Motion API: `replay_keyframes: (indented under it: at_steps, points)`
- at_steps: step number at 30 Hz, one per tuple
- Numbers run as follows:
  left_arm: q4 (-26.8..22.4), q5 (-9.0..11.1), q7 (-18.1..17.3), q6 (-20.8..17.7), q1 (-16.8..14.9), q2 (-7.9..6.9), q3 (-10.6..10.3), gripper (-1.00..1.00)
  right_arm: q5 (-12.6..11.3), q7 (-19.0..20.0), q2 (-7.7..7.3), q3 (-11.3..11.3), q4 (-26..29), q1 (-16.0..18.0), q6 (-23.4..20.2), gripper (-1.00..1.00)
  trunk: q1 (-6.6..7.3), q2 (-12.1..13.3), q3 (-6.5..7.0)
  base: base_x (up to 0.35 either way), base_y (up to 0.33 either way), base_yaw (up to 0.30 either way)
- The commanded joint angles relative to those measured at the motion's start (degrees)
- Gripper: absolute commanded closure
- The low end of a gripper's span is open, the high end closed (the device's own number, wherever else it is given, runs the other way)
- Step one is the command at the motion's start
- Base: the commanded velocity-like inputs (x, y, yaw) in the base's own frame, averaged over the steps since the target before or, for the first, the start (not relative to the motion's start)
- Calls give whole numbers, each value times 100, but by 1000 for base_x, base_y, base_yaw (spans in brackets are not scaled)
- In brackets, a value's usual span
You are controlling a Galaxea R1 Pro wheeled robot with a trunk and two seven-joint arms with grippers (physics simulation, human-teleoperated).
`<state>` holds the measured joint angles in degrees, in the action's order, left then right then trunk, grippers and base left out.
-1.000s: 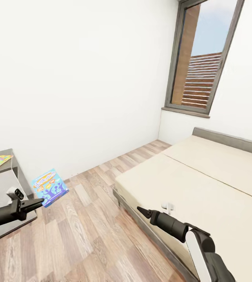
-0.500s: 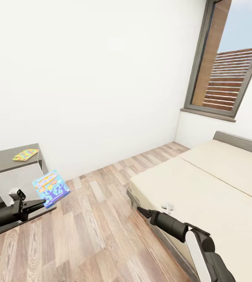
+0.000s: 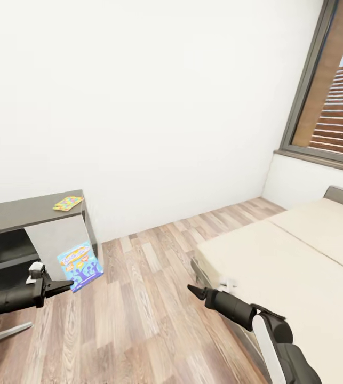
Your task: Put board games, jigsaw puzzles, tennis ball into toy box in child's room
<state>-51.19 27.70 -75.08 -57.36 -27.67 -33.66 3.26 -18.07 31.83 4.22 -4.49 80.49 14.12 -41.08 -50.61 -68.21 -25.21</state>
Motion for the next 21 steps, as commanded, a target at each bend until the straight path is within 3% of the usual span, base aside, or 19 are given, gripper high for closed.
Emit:
replay_keyframes:
  at_steps: [1,6,17,19,21]
  points:
    - [-1,30,115,-56,-12,53,-1,100,77,17,10,-18,3,3,-40,-100,23,37,9,0,0,280]
    - [-52,25,344,-51,-21,167,16,100,214,16,9,-22,4,3,-40,-100,132,238,80,0,0,280]
    - [-100,77,279,-54,-20,166,60,100,234,20,1,-20,15,3,-37,-100,374,679,237,0,0,280]
    - [-194,88,79,-55,-18,145,62,100,228,28,0,-24,25,3,-39,-100,418,759,265,0,0,279]
    - [-469,64,-534,-61,18,82,55,100,226,62,0,-20,53,2,-40,-100,462,840,294,0,0,279]
